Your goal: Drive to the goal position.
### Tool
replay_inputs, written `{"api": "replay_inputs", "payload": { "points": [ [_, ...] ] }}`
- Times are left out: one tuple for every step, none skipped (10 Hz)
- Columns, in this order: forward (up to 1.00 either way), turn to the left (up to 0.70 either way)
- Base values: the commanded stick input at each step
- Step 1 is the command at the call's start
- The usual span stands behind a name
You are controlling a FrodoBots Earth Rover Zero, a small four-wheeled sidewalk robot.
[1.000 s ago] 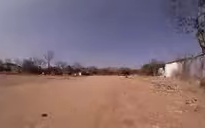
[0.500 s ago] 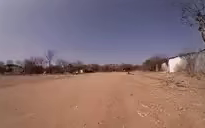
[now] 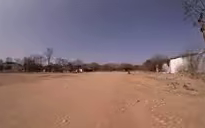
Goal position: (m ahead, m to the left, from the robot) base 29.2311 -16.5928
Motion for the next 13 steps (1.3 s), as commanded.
{"api": "replay_inputs", "payload": {
  "points": [
    [1.0,0.0],
    [1.0,0.0],
    [1.0,0.0],
    [1.0,0.0],
    [1.0,0.0],
    [1.0,0.0],
    [1.0,0.0],
    [1.0,0.0],
    [1.0,0.0],
    [1.0,0.0],
    [1.0,0.0],
    [1.0,0.0],
    [1.0,0.0]
  ]
}}
